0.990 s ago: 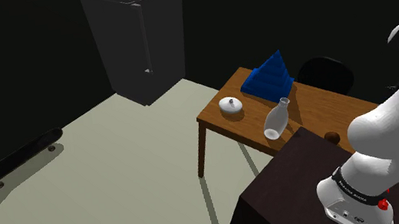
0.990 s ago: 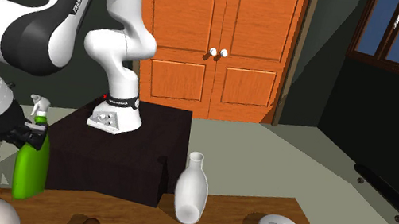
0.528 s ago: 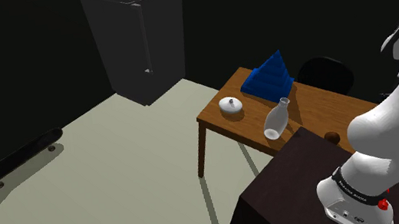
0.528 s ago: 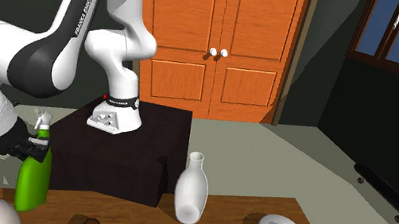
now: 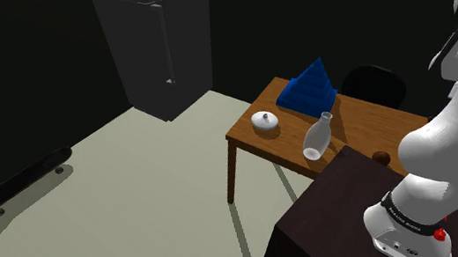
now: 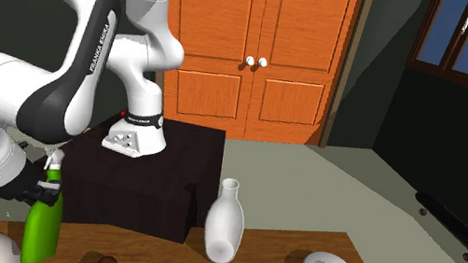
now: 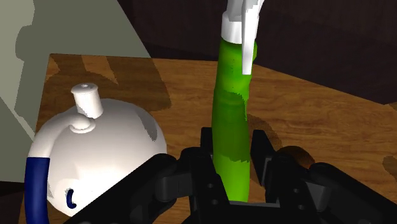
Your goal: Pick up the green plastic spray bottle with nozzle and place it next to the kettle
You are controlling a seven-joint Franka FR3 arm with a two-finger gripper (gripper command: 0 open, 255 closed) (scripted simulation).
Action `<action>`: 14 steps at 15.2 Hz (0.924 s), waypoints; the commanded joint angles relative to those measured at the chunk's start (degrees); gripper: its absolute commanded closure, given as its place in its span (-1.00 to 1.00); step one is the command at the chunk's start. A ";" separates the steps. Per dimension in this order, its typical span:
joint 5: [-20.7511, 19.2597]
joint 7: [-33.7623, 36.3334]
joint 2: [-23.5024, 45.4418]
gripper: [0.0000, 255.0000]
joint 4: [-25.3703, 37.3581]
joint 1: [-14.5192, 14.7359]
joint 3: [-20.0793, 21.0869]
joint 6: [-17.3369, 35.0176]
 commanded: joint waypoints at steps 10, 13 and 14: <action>4.67 -2.36 7.57 1.00 0.06 -2.53 3.31 6.44; 5.91 -2.94 9.72 1.00 0.41 -3.31 4.35 8.03; 6.32 -3.13 10.44 1.00 0.55 -3.58 4.71 8.54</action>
